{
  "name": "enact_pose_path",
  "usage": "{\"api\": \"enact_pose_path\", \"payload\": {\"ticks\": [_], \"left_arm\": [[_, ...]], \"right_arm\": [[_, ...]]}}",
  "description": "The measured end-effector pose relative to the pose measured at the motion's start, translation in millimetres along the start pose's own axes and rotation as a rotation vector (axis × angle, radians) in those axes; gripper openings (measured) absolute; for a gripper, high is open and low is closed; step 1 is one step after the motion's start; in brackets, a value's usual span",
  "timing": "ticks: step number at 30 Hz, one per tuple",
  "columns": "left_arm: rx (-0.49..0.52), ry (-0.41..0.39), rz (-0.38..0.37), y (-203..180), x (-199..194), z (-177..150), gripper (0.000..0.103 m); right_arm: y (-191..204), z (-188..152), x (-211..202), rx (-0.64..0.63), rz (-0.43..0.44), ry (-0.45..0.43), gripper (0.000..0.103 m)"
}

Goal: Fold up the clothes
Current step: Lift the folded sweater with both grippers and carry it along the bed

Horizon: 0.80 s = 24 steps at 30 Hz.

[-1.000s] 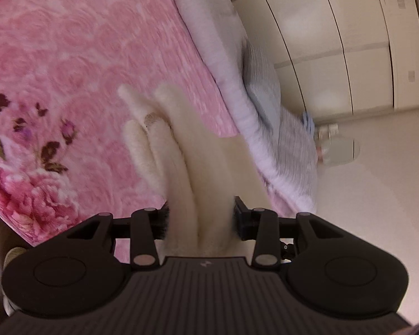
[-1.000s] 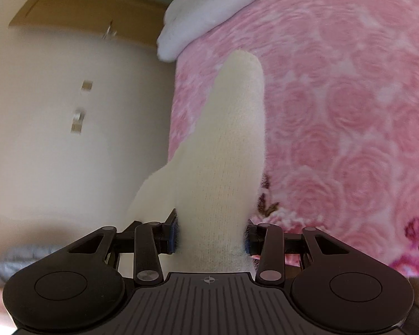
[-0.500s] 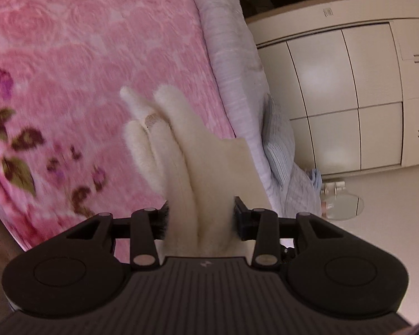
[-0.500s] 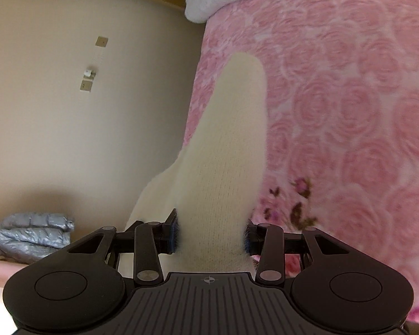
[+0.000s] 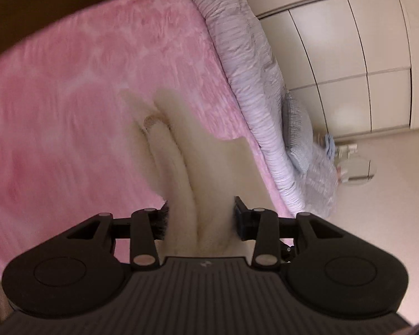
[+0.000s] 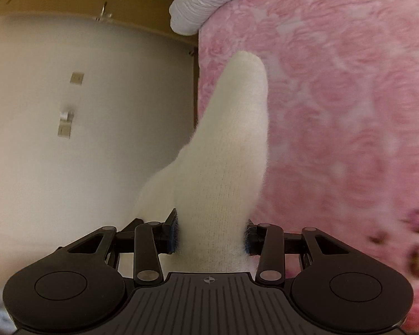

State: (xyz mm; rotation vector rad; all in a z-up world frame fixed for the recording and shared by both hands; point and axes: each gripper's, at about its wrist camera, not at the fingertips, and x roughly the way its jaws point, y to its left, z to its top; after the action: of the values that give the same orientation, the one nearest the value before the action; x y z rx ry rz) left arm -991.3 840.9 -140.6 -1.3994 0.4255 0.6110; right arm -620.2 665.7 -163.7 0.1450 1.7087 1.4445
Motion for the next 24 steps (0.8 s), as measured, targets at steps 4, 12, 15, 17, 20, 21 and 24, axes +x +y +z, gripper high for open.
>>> {"api": "enact_pose_path", "payload": {"ticks": [4, 12, 15, 17, 20, 21, 24], "left_arm": [[0.095, -0.012, 0.0, 14.6, -6.4, 84.0, 0.035], [0.278, -0.115, -0.088, 52.0, 13.2, 205.1, 0.035], [0.253, -0.08, -0.083, 105.1, 54.4, 229.9, 0.036], [0.199, -0.025, -0.025, 150.0, 89.4, 237.3, 0.036], [0.104, 0.056, 0.072, 210.5, 130.6, 230.3, 0.04], [0.085, 0.06, 0.074, 220.3, 134.3, 227.7, 0.04], [0.051, 0.044, 0.043, 224.5, 130.3, 227.4, 0.041]], "right_arm": [[29.7, 25.0, 69.9, 0.003, 0.038, -0.062, 0.041], [51.9, 85.5, 173.0, -0.105, 0.141, -0.218, 0.041], [13.8, 98.6, 223.8, -0.066, 0.142, -0.22, 0.041], [-22.4, 102.6, 263.1, 0.007, 0.087, -0.185, 0.042], [-71.1, 98.8, 310.4, 0.122, -0.074, -0.083, 0.047], [-79.0, 95.8, 315.7, 0.122, -0.094, -0.08, 0.049], [-88.4, 94.6, 313.7, 0.142, -0.088, -0.077, 0.052]]}}
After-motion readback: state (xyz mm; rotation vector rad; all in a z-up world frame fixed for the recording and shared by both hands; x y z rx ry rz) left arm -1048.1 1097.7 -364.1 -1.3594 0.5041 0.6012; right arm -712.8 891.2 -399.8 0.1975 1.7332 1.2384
